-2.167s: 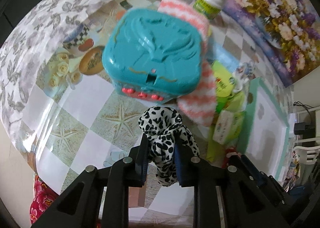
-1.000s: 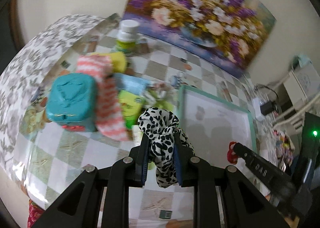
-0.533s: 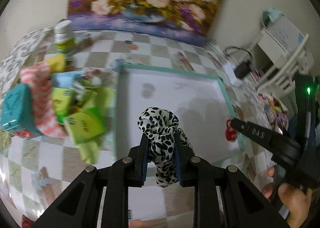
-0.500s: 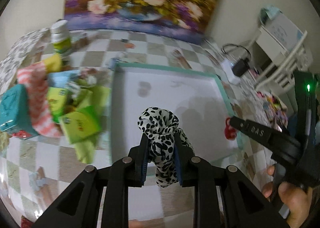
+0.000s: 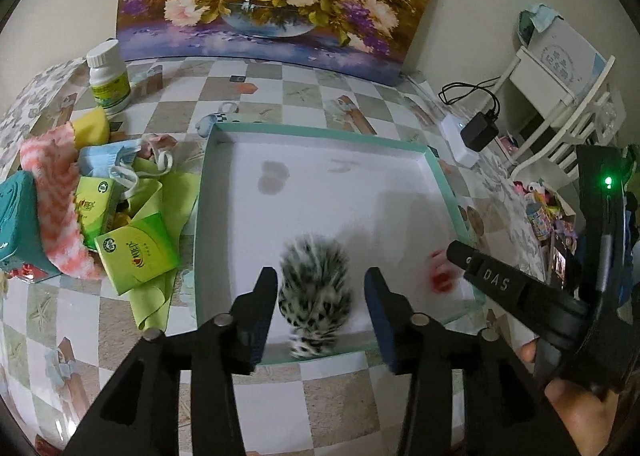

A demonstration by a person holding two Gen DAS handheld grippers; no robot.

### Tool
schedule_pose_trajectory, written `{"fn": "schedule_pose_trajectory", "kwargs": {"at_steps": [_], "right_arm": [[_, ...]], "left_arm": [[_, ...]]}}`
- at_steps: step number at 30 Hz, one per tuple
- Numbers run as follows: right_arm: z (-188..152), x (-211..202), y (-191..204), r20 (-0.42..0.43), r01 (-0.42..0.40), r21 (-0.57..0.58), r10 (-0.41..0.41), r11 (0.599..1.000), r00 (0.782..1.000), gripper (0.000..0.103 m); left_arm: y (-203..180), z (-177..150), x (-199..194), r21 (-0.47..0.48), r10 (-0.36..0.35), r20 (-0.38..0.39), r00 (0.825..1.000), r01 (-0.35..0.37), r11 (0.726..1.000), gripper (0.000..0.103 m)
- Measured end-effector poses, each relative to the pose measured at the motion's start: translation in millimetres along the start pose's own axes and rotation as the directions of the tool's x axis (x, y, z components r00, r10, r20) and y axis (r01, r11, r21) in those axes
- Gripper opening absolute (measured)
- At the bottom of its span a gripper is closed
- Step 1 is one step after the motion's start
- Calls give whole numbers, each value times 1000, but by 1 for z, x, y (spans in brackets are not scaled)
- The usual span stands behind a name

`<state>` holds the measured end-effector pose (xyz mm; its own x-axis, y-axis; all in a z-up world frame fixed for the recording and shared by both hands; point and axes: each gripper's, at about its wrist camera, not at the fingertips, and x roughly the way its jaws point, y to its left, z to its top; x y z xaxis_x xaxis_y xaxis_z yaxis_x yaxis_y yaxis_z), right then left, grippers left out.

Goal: Organize soft objects
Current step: 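Carry scrunchie and flower toy into the white tray and open both grippers, then grasp the green tissue pack with the right gripper while the left gripper returns to the pile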

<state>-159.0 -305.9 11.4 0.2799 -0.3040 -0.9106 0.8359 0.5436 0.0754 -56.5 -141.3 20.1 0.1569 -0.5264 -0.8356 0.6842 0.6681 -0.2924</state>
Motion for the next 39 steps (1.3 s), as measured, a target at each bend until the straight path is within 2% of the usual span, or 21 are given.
{"fn": "schedule_pose_trajectory", "kwargs": {"at_steps": [2, 5, 7, 9, 13, 17, 19, 20, 26, 33, 39], "right_arm": [[-1, 0, 3, 0, 3, -11, -3, 1000, 1000, 37], [-1, -1, 4, 1, 8, -9, -8, 1000, 1000, 41], [-2, 0, 4, -3, 10, -4, -10, 1000, 1000, 42], [-2, 1, 3, -9, 12, -2, -12, 1000, 1000, 48], [-2, 3, 4, -19, 23, -3, -23, 1000, 1000, 70], [-5, 5, 11, -20, 51, -49, -52, 998, 998, 87], [-7, 4, 15, -7, 55, -70, -55, 996, 998, 97], [-7, 3, 16, -2, 54, -76, -54, 996, 999, 100], [-9, -1, 26, 19, 70, -118, -68, 991, 998, 101], [-9, -5, 25, 20, 68, -95, -67, 993, 998, 101], [-11, -16, 44, 36, -12, -133, 17, 991, 999, 101]], "left_arm": [[2, 1, 0, -5, 2, -3, 1000, -2, 1000, 53], [6, 1, 0, -16, 16, -5, 1000, -16, 1000, 56], [10, 3, 0, -30, 27, -7, 1000, -28, 999, 64], [15, 4, 0, -48, 48, -8, 999, -49, 998, 70], [24, 5, 3, -79, 109, -16, 994, -110, 991, 92], [34, 4, 7, -97, 175, -25, 984, -177, 979, 93], [38, 3, 8, -109, 187, -37, 982, -190, 976, 103], [40, 2, 8, -116, 192, -41, 981, -196, 974, 103], [48, 1, 9, -135, 209, -60, 976, -216, 967, 103], [65, 7, -3, -198, 198, -45, 979, -203, 959, 103], [96, 16, -23, -261, 239, -36, 970, -240, 935, 103]]}}
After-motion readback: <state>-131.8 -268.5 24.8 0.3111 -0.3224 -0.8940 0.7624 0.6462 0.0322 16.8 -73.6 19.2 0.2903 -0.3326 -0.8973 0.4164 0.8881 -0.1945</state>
